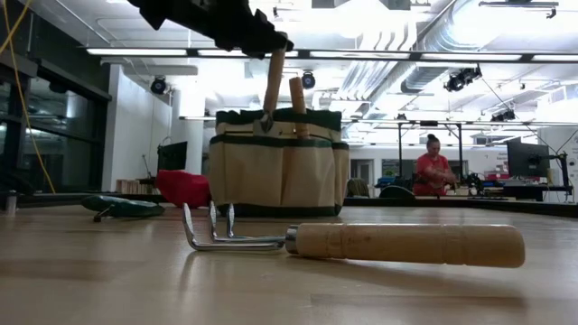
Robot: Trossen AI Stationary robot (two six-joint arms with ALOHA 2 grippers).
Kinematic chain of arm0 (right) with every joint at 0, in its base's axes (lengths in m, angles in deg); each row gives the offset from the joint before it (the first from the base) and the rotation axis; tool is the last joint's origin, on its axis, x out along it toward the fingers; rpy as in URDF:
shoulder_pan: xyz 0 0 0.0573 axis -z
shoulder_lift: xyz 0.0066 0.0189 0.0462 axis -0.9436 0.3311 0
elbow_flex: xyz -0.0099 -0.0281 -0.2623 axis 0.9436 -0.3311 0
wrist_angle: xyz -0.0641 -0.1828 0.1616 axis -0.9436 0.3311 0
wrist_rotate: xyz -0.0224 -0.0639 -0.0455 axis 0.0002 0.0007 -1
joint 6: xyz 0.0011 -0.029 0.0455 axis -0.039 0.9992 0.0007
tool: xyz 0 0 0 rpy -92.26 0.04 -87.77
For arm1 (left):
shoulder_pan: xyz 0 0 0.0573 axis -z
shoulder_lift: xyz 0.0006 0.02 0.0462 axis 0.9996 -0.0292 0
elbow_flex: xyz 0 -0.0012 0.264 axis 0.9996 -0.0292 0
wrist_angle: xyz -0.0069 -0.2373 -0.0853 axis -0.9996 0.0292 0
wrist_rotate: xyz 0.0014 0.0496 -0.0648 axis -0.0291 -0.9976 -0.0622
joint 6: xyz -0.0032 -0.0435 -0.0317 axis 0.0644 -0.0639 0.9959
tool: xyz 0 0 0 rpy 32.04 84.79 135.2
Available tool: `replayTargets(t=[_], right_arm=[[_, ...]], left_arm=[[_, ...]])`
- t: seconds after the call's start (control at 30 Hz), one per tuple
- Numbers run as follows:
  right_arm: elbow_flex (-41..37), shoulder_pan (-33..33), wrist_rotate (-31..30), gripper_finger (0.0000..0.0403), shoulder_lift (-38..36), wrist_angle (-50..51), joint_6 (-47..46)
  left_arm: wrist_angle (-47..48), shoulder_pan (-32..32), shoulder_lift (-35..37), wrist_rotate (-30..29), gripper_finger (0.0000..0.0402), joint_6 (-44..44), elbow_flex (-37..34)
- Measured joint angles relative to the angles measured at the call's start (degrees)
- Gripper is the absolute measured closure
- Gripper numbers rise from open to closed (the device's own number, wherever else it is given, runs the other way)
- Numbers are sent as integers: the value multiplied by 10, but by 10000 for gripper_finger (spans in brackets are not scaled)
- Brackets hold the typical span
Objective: Pick & Place Garden tools in Gardening bag
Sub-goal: Put the brown trowel into the gardening bag
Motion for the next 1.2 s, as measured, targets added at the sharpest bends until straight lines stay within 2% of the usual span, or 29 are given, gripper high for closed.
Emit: replayTargets(t=[0.3,0.5,0.73,1.2], right_arm=[[0,0,2,128,0,0,0],[0,0,2,128,0,0,0],[0,0,2,128,0,0,0],[0,0,17,128,0,0,-13]], left_arm=[[5,-1,0,-31,337,3,0],[16,-1,0,-89,326,3,0],[17,-1,0,-85,278,3,0],[39,-1,28,-127,271,-17,0]])
